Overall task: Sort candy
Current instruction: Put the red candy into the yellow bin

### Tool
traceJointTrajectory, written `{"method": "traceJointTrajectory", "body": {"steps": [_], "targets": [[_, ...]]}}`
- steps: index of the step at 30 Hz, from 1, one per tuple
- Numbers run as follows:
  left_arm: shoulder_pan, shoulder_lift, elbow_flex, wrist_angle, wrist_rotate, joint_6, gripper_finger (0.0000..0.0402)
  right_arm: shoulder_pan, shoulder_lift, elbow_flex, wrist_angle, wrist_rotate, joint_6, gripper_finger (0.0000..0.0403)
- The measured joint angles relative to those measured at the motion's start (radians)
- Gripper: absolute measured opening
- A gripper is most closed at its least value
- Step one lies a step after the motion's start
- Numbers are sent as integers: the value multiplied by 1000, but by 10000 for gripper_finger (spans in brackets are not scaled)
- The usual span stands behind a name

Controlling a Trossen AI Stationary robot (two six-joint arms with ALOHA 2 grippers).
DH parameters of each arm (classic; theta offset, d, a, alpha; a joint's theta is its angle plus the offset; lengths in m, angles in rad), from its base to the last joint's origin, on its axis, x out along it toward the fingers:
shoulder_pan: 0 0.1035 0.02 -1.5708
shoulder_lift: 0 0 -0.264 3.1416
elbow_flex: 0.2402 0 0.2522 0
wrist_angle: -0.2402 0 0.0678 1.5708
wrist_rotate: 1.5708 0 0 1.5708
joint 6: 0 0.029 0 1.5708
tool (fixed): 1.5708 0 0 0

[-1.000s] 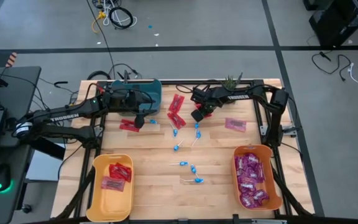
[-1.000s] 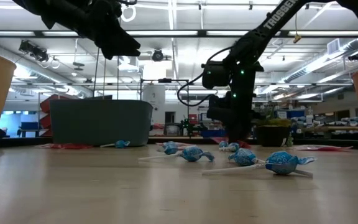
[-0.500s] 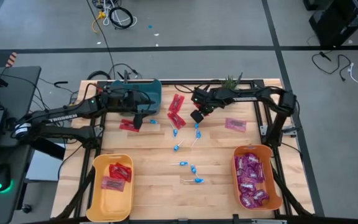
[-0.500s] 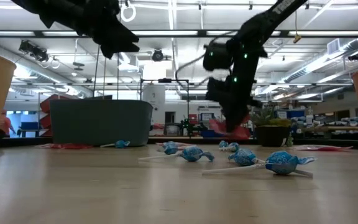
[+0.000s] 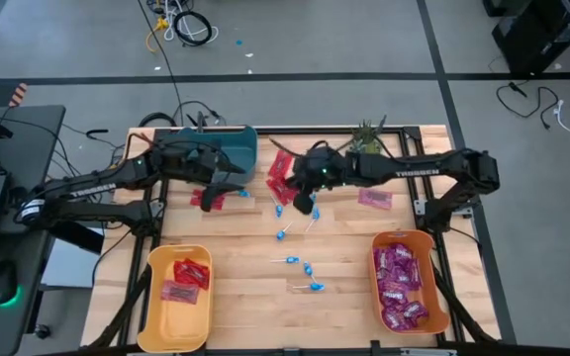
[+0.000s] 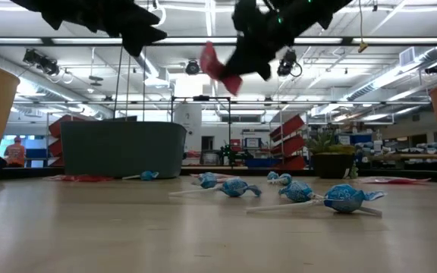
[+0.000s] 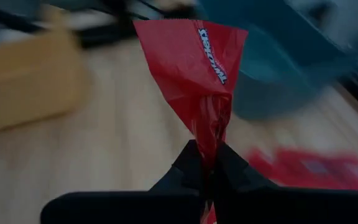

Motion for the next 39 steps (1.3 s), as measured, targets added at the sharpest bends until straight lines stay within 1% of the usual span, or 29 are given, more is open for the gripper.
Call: {"method": "traceJointTrajectory", "body": {"steps": [2,5,8,12,14,18,21,26,30,34,36,39], "targets": [[-12,-9,0,-4,3,31,218,27,0,0,53,-50,-36,7],[-32,-19,0,-15,20,66,218,64,0,0,100,-91,-82,7],[-53,-19,0,-22,65,91,218,94,0,0,141,-115,-121,7],[-86,-19,0,-21,76,110,218,124,0,0,165,-122,-142,7],[-100,-19,0,-15,75,118,218,131,0,0,185,-124,-129,7],[-118,-7,0,41,75,122,218,133,0,0,210,-159,-31,7],[-119,-4,0,50,69,143,219,132,1,0,215,-169,14,7],[-119,16,1,79,35,146,219,133,1,0,232,-186,14,6],[-119,73,1,160,32,143,219,133,1,1,255,-196,11,6],[-119,114,1,203,32,140,219,133,1,1,252,-196,9,6],[-119,124,1,237,47,135,219,133,1,1,252,-196,8,6],[-119,143,1,280,101,112,219,131,1,1,249,-196,6,6]]}}
